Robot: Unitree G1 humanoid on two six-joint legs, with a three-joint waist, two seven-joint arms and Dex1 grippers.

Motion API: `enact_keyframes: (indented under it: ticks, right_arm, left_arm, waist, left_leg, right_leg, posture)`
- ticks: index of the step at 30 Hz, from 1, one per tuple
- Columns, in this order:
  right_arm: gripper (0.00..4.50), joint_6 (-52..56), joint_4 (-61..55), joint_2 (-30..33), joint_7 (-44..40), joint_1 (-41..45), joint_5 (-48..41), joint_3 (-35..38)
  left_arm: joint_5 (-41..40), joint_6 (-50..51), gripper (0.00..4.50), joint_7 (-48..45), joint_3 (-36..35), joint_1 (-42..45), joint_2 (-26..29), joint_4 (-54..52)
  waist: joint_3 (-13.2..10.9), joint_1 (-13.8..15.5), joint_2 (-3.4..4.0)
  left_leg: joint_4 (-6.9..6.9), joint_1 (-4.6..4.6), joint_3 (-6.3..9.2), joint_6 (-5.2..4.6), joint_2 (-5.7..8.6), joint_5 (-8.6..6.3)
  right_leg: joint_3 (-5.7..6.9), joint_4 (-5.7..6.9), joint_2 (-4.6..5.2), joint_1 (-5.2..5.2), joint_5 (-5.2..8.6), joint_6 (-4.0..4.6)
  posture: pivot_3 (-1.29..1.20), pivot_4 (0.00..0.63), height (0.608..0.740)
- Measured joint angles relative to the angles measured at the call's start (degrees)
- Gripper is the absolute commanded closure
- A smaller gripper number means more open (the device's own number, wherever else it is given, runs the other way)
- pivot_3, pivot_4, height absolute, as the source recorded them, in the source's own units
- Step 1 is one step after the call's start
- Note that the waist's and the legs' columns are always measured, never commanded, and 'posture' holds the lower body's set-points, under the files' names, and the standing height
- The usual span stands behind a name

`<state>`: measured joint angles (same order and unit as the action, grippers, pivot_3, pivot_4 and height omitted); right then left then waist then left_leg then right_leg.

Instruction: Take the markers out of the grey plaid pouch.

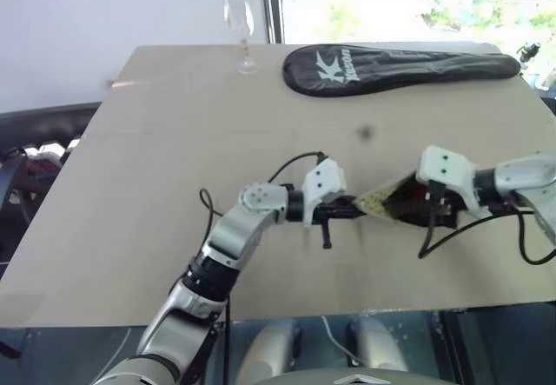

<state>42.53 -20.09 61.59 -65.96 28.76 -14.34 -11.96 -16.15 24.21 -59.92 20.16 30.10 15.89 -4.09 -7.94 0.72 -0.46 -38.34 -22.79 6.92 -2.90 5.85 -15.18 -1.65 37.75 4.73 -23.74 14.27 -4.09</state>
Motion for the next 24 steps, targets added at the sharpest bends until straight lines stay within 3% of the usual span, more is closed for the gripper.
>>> enact_keyframes:
  ticks: [8,24]
  right_arm:
    - [0.06,1.68,0.29,2.00,-4.99,1.91,0.92,-4.91]
    - [0.06,-10.54,19.89,-9.79,-7.84,9.48,11.16,-15.18]
  left_arm:
    - [-3.57,9.22,4.50,-1.05,1.12,0.45,1.69,-2.12]
    - [-3.45,10.97,4.50,0.18,1.86,0.45,2.08,-0.40]
  waist:
    - [0.00,0.01,0.00]
    - [0.01,-0.44,-0.03]
  left_leg:
    - [-0.01,0.00,-0.02,0.00,0.00,0.00]
    - [-0.01,0.09,-0.03,0.02,-0.02,0.01]
  right_leg:
    - [-0.01,-0.01,0.03,0.01,0.00,0.00]
    - [-0.04,0.01,-0.01,0.04,0.00,0.00]
  posture:
    - [0.00,0.150,0.740]
    - [0.00,0.150,0.740]
